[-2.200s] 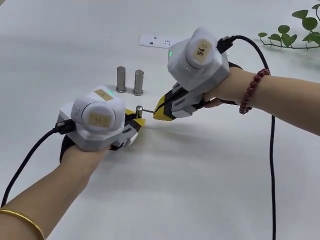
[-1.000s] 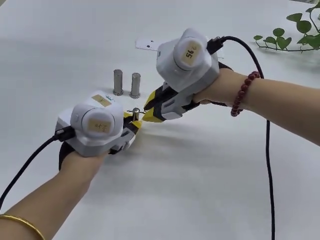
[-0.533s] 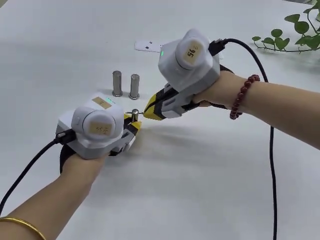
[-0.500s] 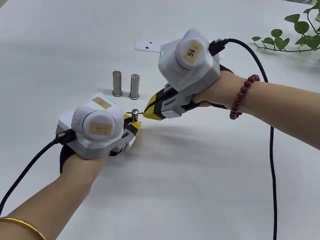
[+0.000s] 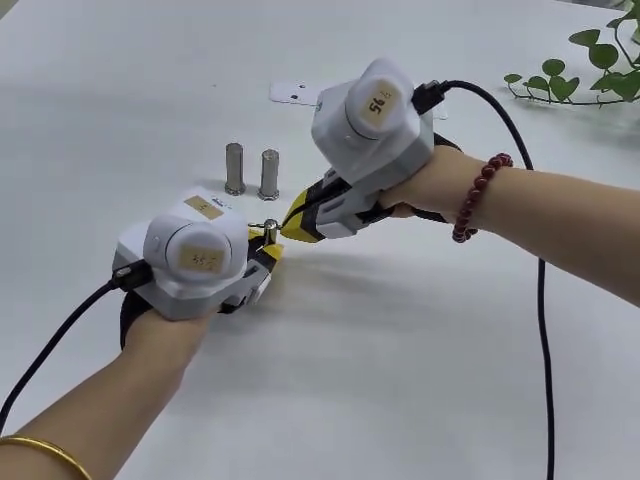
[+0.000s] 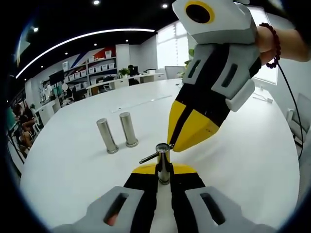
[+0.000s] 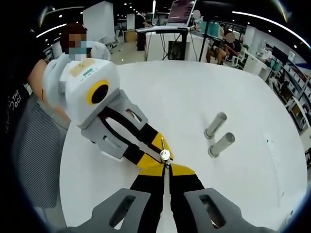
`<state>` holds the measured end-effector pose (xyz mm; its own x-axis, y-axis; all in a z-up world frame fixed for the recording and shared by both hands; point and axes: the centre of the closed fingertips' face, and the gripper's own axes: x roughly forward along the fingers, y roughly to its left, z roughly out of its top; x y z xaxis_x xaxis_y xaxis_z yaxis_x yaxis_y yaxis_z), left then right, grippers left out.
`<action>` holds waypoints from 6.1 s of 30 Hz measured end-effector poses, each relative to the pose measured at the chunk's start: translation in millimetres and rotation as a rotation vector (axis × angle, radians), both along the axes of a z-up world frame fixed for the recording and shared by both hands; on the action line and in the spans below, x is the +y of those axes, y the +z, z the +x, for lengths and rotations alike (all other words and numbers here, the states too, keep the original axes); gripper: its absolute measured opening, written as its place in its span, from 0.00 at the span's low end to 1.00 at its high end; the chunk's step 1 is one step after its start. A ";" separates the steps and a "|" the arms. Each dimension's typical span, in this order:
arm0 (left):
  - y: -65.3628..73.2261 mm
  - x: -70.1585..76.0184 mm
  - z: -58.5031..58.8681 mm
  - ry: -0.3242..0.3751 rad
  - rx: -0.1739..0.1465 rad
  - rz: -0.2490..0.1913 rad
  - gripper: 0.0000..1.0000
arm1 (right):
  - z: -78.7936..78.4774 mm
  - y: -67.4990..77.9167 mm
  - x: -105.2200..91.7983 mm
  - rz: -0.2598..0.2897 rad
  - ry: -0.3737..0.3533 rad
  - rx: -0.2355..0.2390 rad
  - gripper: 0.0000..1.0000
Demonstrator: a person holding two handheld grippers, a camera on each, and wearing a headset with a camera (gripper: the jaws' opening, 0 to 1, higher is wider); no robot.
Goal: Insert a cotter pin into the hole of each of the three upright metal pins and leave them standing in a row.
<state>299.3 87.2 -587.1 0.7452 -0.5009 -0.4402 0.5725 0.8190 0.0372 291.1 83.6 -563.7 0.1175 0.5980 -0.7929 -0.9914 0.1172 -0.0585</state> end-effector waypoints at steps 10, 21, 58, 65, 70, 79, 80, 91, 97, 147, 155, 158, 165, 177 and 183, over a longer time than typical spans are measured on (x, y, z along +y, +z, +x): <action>0.2 0.2 -0.7 0.000 0.005 0.001 0.06 | 3.5 4.1 -5.2 0.072 -0.108 0.021 0.14; 1.0 4.4 1.1 0.000 0.009 -0.005 0.05 | 6.8 9.5 -25.9 0.190 -0.271 0.061 0.26; -0.8 33.6 17.4 0.040 0.046 -0.017 0.08 | -0.8 11.5 -40.7 0.305 -0.432 0.083 0.32; -0.8 37.1 14.3 0.043 0.062 -0.023 0.23 | 4.4 14.9 -38.4 0.328 -0.444 0.074 0.32; 3.9 43.3 6.4 0.046 0.066 -0.029 0.32 | 11.5 22.1 -33.7 0.364 -0.450 0.045 0.32; 26.9 47.4 -0.5 0.063 0.041 -0.090 0.47 | 37.4 28.2 -30.1 0.420 -0.506 -0.023 0.34; 29.0 47.3 -1.4 0.064 0.037 -0.095 0.49 | 42.1 27.3 -29.4 0.426 -0.512 -0.025 0.34; 42.3 49.6 -15.8 0.049 0.033 -0.108 0.72 | 64.6 18.2 -6.7 0.463 -0.538 -0.063 0.35; 46.6 49.1 -26.7 0.043 0.038 -0.104 0.82 | 84.5 8.4 2.7 0.487 -0.572 -0.070 0.33; 48.8 40.0 -48.7 -0.040 0.022 -0.075 0.99 | 99.5 -11.2 14.7 0.439 -0.612 -0.111 0.08; 53.2 39.1 -48.2 -0.047 0.019 -0.070 0.99 | 84.1 -8.5 1.6 0.420 -0.616 -0.127 0.07; 53.5 38.6 -47.9 -0.050 0.019 -0.068 0.99 | 76.7 -5.1 -3.7 0.422 -0.615 -0.132 0.07; 57.0 38.7 -46.3 -0.049 0.010 -0.071 0.99 | 63.4 -0.1 -12.2 0.419 -0.609 -0.136 0.08; 60.7 38.6 -44.5 -0.048 0.015 -0.080 0.99 | 37.6 -2.8 -23.3 0.396 -0.612 -0.131 0.08; 62.3 37.3 -45.1 -0.052 0.013 -0.082 0.99 | 23.4 -8.0 -24.1 0.383 -0.602 -0.121 0.08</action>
